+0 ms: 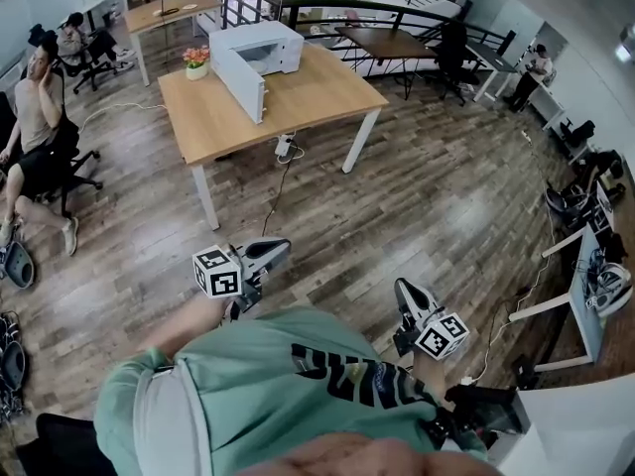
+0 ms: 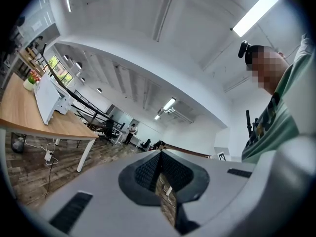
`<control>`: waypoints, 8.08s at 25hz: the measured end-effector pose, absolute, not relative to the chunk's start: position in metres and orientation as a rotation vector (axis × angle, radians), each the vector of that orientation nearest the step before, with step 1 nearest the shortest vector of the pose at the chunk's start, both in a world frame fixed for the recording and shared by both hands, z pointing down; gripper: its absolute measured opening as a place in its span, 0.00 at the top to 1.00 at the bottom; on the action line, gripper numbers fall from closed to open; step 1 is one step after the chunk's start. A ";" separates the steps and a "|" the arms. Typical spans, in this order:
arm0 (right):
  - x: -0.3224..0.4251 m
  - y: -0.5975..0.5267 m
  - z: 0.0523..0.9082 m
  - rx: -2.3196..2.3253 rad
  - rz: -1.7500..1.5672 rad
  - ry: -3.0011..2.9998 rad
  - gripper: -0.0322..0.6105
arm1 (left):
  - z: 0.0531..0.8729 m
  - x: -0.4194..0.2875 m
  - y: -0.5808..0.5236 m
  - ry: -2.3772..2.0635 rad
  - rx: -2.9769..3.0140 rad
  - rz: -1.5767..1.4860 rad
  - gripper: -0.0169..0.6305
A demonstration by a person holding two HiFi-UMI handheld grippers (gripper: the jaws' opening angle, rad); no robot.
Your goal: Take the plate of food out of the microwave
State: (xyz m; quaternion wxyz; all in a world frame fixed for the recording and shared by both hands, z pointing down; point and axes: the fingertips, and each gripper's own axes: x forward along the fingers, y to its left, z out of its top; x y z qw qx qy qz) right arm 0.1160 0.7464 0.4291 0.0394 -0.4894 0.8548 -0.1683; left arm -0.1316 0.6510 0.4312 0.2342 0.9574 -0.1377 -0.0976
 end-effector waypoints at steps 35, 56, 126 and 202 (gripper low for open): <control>-0.007 0.612 0.422 -1.470 -0.547 2.630 0.94 | 0.465 -0.260 0.546 -0.359 2.534 -0.290 0.97; 0.270 0.541 0.419 -1.280 -0.497 2.657 0.94 | 0.426 0.037 0.493 -0.407 2.602 -0.203 0.97; 0.369 -0.016 0.449 -0.745 -0.624 2.859 0.94 | 0.431 0.125 0.039 -0.945 2.506 -0.300 0.97; -0.155 -0.454 0.680 0.010 -1.832 2.833 0.71 | 0.574 -0.089 -0.255 -1.588 2.028 -0.267 0.97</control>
